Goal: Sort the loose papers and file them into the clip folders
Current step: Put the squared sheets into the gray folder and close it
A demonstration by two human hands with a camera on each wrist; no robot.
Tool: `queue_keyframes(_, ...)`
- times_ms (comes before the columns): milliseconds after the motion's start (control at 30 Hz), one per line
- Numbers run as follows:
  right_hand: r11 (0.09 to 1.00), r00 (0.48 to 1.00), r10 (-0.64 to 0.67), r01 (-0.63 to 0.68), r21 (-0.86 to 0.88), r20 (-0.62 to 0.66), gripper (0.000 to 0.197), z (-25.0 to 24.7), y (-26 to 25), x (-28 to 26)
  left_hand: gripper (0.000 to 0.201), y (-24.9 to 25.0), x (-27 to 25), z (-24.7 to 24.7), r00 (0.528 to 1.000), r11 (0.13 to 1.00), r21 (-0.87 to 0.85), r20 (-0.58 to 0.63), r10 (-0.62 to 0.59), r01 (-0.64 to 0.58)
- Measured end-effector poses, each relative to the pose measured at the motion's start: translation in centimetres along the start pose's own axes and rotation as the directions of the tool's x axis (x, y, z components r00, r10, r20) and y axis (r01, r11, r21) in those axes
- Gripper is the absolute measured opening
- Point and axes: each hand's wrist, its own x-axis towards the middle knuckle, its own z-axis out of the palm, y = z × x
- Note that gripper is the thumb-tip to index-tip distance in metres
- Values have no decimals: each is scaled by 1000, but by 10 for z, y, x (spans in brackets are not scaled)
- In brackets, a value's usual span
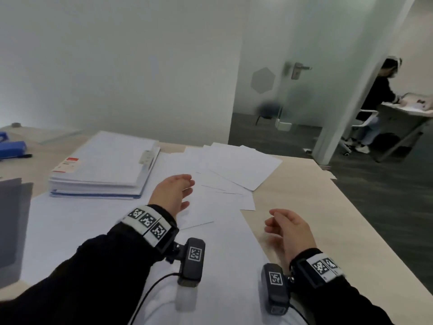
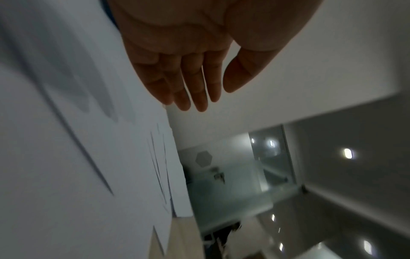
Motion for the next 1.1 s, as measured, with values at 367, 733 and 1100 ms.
queue_keyframes(367, 998, 995, -68, 69, -11, 74, 14, -3, -2, 9, 57, -9, 85, 125, 931, -132, 926, 334, -150, -353)
queue_keyframes(733, 995, 995, -95, 94, 38, 29, 16, -10, 1, 15, 100, -43, 78, 148, 918, -376, 865, 205, -338, -332)
queue_keyframes(1100, 983, 953, -183, 177, -45, -241, 13, -60, -6, 1, 98, -54, -26, 137, 821, -261, 807, 409, -399, -529)
